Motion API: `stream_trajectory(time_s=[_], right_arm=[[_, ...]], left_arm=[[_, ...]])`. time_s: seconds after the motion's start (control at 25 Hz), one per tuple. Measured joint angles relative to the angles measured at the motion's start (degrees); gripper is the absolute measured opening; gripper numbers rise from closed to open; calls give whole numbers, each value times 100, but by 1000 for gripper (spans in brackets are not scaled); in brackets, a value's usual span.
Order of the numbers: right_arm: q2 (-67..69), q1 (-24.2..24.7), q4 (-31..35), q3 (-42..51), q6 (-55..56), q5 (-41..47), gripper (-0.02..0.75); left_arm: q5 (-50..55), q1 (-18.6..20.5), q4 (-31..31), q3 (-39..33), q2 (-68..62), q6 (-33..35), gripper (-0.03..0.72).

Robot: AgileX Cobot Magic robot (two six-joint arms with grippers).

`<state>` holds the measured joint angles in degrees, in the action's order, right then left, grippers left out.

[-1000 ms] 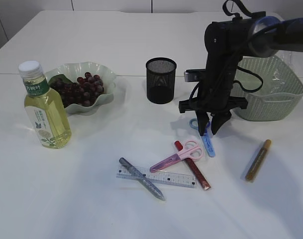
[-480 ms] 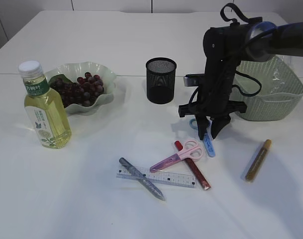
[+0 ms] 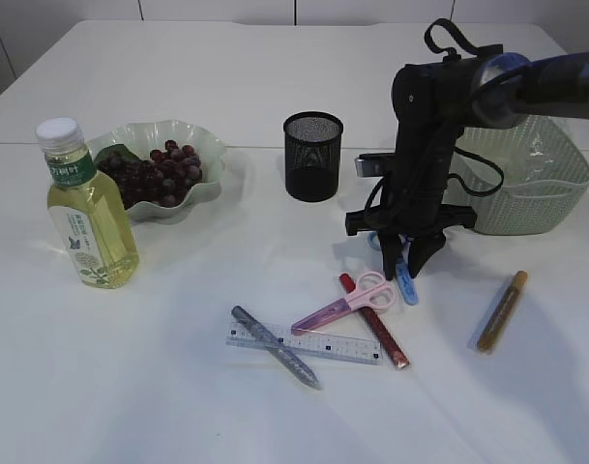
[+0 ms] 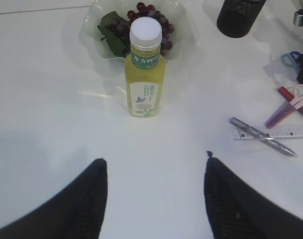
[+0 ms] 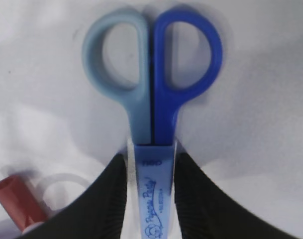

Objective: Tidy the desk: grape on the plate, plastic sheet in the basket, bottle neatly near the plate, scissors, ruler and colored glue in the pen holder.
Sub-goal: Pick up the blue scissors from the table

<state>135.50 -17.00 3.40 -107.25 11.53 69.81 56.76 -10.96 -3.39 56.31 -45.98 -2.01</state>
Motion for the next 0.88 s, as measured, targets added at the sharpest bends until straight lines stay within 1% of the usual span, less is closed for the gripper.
stream_trajectory(time_s=[0.6, 0.88], right_arm=[[10, 0, -24, 0, 0, -10, 259], [10, 0, -46, 0, 0, -10, 213]], left_arm=[[0, 0, -33, 0, 0, 0, 442], [0, 0, -45, 0, 0, 0, 442]])
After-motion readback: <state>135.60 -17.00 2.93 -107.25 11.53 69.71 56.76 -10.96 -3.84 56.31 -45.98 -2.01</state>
